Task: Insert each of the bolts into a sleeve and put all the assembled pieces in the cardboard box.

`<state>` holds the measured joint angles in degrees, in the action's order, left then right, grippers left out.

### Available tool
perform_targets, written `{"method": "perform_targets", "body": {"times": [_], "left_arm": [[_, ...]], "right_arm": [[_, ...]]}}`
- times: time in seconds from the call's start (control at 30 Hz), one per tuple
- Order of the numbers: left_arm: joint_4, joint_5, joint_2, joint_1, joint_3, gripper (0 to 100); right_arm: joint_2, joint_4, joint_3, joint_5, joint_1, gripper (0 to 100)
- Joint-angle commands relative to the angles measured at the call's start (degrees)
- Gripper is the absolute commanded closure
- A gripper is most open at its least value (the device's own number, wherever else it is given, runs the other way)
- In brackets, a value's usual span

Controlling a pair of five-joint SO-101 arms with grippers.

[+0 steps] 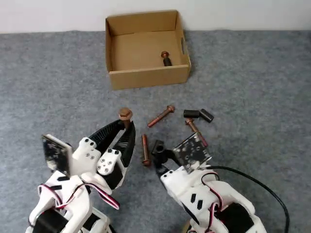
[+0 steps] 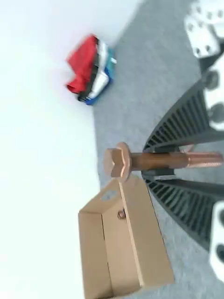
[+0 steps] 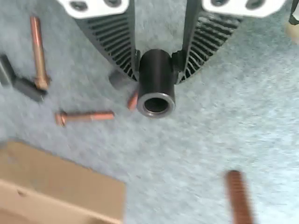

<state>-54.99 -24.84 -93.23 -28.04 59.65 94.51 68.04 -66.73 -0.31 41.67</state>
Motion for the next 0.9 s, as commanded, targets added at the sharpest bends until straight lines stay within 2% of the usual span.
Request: {"method": "perform_targets", "body": {"times": [0.0,0.13,0.37,0.63,0.87], "left_arm": [[3.16,-6.42,-0.70,-1.58,-0.40,100],[3.25,-8.97,-0.88,-4.92,-0.31,100],[3.52,-9.23,-0.97,-5.54,3.03,100],[15.30,-9.23,-0.97,-5.54,7.87,100],[15.91,-9.23,-0.97,-5.54,7.69,100]], "right_arm": [[-0.13,-3.91,-0.09,3.43,1.71,99.1],[-0.13,-6.20,-0.79,7.21,1.71,99.1],[-0.13,-8.40,-0.88,9.85,1.80,99.1],[-0.13,-8.48,-0.88,10.11,1.80,99.1],[-0.13,-8.22,-0.88,10.11,1.80,99.1]]}}
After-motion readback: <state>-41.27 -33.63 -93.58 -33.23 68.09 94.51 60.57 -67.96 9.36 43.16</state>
